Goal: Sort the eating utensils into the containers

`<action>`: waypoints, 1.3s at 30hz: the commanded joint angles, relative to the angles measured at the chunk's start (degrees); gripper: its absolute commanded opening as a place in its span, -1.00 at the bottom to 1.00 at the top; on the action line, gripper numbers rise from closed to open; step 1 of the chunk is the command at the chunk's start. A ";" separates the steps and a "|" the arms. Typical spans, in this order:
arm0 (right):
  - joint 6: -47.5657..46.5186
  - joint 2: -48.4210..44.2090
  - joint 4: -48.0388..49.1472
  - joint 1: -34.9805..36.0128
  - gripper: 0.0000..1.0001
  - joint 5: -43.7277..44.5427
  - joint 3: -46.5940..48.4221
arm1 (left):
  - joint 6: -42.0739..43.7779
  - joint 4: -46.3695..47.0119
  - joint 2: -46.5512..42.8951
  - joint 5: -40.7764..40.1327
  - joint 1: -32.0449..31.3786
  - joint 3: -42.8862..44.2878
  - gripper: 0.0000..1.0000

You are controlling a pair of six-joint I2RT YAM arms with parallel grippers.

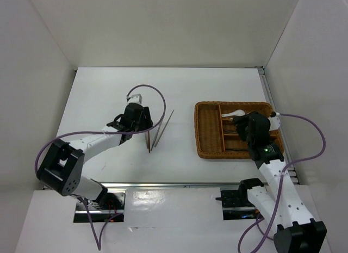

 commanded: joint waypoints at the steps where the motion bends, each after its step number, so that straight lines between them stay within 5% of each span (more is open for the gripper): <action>1: -13.07 1.36 12.58 -0.26 0.17 -7.38 0.38 | 3.36 0.99 2.19 3.48 0.43 2.10 0.38; 11: -15.01 11.82 12.05 -0.26 0.17 -9.76 4.16 | 4.68 0.46 8.70 5.40 0.96 3.85 0.15; 39: -15.01 11.83 13.11 -0.26 0.22 -8.62 3.01 | 3.62 -9.21 18.02 1.46 0.96 9.57 -0.06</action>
